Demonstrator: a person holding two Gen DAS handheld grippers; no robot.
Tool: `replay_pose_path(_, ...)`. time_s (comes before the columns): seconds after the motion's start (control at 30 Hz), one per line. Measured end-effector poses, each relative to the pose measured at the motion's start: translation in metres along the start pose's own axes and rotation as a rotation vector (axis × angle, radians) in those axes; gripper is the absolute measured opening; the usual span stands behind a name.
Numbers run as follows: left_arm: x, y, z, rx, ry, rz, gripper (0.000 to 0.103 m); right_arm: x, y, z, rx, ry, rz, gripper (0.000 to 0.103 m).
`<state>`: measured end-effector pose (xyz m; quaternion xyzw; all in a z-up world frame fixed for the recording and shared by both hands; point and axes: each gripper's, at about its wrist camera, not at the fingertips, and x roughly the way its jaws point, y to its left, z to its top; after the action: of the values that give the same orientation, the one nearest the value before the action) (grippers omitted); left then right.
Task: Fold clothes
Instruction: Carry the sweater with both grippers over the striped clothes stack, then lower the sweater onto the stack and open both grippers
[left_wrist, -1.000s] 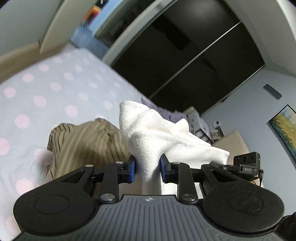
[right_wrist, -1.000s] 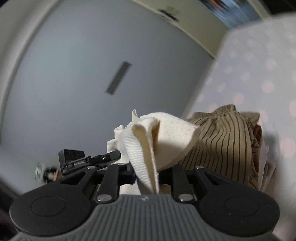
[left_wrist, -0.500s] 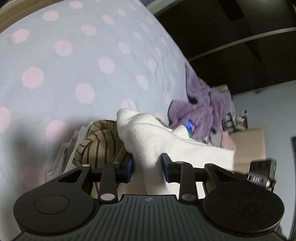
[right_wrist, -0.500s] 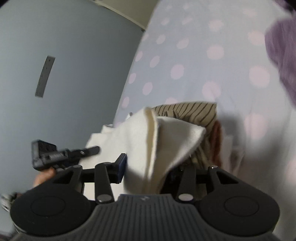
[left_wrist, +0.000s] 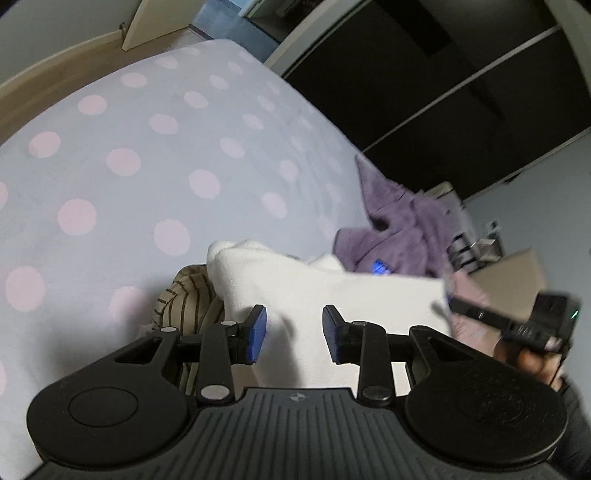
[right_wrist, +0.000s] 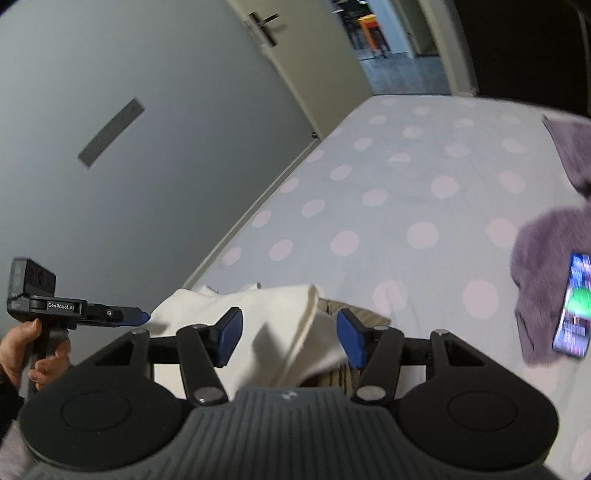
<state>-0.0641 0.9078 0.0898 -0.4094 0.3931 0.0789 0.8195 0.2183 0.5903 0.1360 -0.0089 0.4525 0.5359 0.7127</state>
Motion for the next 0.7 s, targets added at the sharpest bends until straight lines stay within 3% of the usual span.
replay_pose_path(0.03, 0.003, 0.001, -0.001, -0.012, -0.006, -0.002, 0.030, 0.010, 0.002, 0.001, -0.022, 0.010, -0.011, 0.058)
replay_pose_path(0.07, 0.005, 0.003, -0.002, -0.022, -0.022, -0.017, 0.030, 0.018, 0.005, 0.000, -0.050, 0.015, -0.018, 0.048)
replay_pose_path(0.1, 0.006, 0.004, -0.003, -0.031, -0.040, -0.034, 0.028, 0.021, 0.009, -0.001, -0.083, 0.010, -0.017, 0.020)
replay_pose_path(0.13, 0.006, 0.005, -0.003, -0.028, -0.058, -0.058, 0.024, 0.023, 0.014, -0.003, -0.122, -0.006, -0.019, 0.017)
replay_pose_path(0.17, 0.006, 0.005, -0.004, -0.025, -0.067, -0.082, 0.007, 0.022, 0.019, -0.006, -0.163, -0.035, -0.021, 0.015)
replay_pose_path(0.2, 0.007, 0.006, -0.005, -0.028, -0.065, -0.122, 0.000, 0.021, 0.023, -0.007, -0.181, -0.053, -0.011, 0.014)
replay_pose_path(0.33, 0.003, 0.005, -0.010, -0.007, -0.106, -0.142, 0.000, 0.000, 0.026, -0.002, -0.160, -0.117, 0.068, 0.012)
replay_pose_path(0.5, -0.024, 0.008, -0.017, -0.019, -0.303, -0.153, 0.000, -0.022, 0.027, 0.007, -0.102, -0.217, 0.195, 0.011)
replay_pose_path(0.6, -0.025, 0.004, -0.021, 0.000, -0.293, -0.082, 0.000, -0.003, 0.018, 0.015, -0.052, -0.186, 0.144, 0.011)
replay_pose_path(0.7, -0.020, -0.002, -0.032, 0.041, -0.260, -0.001, 0.001, 0.026, 0.008, 0.017, -0.011, -0.069, 0.000, 0.011)
